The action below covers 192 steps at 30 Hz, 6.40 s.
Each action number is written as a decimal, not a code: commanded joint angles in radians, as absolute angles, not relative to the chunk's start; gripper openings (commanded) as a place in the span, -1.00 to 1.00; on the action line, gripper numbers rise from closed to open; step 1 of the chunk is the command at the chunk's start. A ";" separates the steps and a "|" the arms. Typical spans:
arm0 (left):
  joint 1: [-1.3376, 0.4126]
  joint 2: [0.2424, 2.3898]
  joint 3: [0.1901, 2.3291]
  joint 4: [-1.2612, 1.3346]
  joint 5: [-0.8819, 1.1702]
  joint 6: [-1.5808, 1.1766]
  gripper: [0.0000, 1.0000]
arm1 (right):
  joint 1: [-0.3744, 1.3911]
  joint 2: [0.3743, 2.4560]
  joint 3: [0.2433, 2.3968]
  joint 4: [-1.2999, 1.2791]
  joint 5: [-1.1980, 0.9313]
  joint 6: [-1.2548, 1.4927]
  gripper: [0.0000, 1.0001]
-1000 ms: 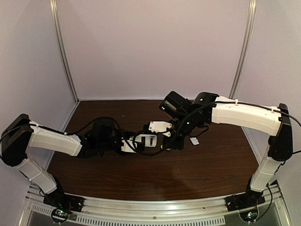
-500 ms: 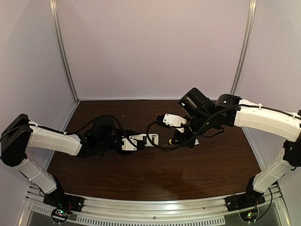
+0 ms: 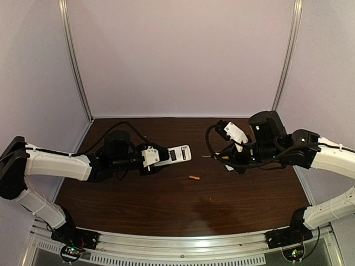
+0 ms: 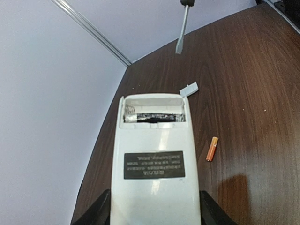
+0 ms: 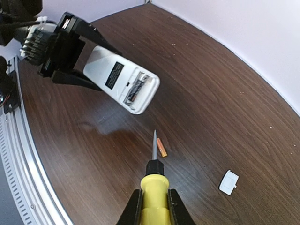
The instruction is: Unload the batteries from the remote control
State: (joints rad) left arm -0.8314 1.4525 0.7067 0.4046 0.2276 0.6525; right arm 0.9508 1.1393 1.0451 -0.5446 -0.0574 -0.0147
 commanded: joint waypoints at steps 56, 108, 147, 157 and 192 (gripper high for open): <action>-0.833 1.512 0.788 0.414 0.354 0.461 -1.00 | 0.732 1.375 1.302 -0.692 -0.486 0.386 -1.00; -0.833 1.510 0.801 0.421 0.363 0.435 -1.00 | 0.707 1.458 1.217 -0.597 -0.561 0.449 -1.00; -0.834 1.529 0.818 0.368 0.370 0.463 -1.00 | 0.636 1.586 1.250 -0.707 -0.611 0.702 -1.00; -0.834 1.528 0.824 0.358 0.377 0.472 -1.00 | 0.639 1.517 1.310 -0.742 -0.444 0.460 -1.00; -0.835 1.537 0.837 0.345 0.443 0.443 -1.00 | 0.658 1.484 1.266 -0.590 -0.518 0.473 -1.00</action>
